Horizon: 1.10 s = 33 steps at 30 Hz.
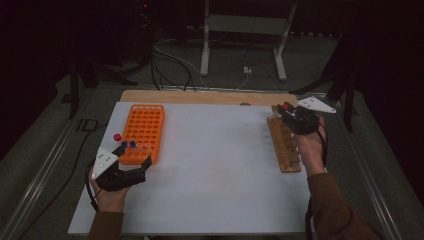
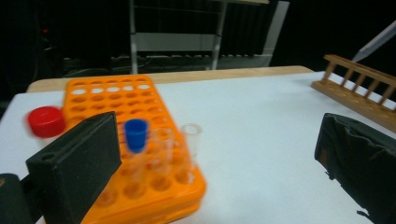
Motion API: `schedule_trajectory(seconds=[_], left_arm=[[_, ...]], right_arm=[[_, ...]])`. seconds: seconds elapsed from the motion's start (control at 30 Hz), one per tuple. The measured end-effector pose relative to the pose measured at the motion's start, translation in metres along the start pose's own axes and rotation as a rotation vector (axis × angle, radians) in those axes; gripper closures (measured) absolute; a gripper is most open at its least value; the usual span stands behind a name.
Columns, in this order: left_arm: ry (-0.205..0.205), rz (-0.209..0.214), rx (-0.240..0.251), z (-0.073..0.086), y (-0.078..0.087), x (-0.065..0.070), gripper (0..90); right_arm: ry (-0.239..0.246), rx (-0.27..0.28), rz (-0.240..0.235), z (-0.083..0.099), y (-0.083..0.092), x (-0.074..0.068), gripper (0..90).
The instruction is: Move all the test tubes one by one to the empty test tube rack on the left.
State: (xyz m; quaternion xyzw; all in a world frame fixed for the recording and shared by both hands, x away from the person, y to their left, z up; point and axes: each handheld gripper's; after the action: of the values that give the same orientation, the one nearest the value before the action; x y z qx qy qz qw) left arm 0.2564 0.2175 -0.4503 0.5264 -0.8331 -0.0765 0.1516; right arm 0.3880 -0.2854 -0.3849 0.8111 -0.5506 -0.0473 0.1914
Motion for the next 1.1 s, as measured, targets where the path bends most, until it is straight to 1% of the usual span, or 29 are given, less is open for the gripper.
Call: schedule_trajectory(seconds=[0.1,0.17,0.2,0.3,0.37,0.43,0.6,0.67,0.73,0.8,0.87,0.93,1.0,1.07,1.1], left_arm=[[-0.018,0.032,-0.01,-0.001,-0.007,0.011,1.1],[-0.048,0.055,-0.033,-0.001,-0.014,0.021,1.2],[-0.061,0.066,-0.042,0.0,-0.018,0.026,1.2],[-0.094,0.098,-0.063,-0.001,-0.029,0.04,1.2],[-0.105,0.121,-0.064,-0.002,-0.036,0.048,2.1],[-0.127,0.139,-0.072,-0.003,-0.044,0.056,3.0],[-0.144,0.185,-0.082,-0.008,-0.059,0.072,3.8],[-0.151,0.199,-0.085,-0.01,-0.064,0.079,5.0],[-0.144,0.224,-0.084,-0.011,-0.069,0.085,6.8],[-0.152,0.237,-0.091,-0.011,-0.074,0.091,7.7],[-0.169,0.246,-0.109,-0.012,-0.08,0.097,8.7],[-0.183,0.259,-0.133,-0.011,-0.086,0.104,12.5],[-0.189,0.275,-0.153,-0.009,-0.091,0.109,15.5],[-0.21,0.28,-0.166,-0.006,-0.095,0.114,16.5],[-0.222,0.282,-0.172,-0.004,-0.097,0.117,17.2]], right_arm=[[0.014,0.003,-0.067,0.0,0.004,-0.017,70.8],[0.023,0.003,-0.118,0.0,0.006,-0.03,70.8],[0.039,0.001,-0.134,0.0,0.007,-0.037,70.8],[0.046,0.005,-0.198,0.001,0.01,-0.056,70.8],[0.049,0.002,-0.238,0.001,0.012,-0.068,70.7],[0.048,0.006,-0.277,0.003,0.013,-0.079,70.7],[0.057,-0.003,-0.358,0.008,0.013,-0.104,70.7],[0.06,-0.008,-0.388,0.009,0.013,-0.112,70.7],[0.061,-0.01,-0.419,0.009,0.013,-0.119,70.7],[0.059,-0.011,-0.447,0.009,0.014,-0.125,70.6],[0.058,-0.012,-0.472,0.008,0.014,-0.131,70.6],[0.059,-0.009,-0.491,0.008,0.014,-0.136,70.6],[0.057,-0.011,-0.516,0.007,0.015,-0.14,70.6],[0.049,-0.01,-0.537,0.007,0.016,-0.144,70.5],[0.052,-0.011,-0.546,0.007,0.016,-0.145,70.5]])
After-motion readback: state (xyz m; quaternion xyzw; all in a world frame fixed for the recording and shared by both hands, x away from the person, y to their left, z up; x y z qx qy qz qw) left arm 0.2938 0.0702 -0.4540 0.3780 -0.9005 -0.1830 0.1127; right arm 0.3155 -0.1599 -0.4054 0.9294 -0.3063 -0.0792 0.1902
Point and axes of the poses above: each handheld gripper's, and its own axes: y roughly backward along the jaws, z roughly out of its underside, x roughly to its right, and after that the axes turned 4 degrees about y, right-handed
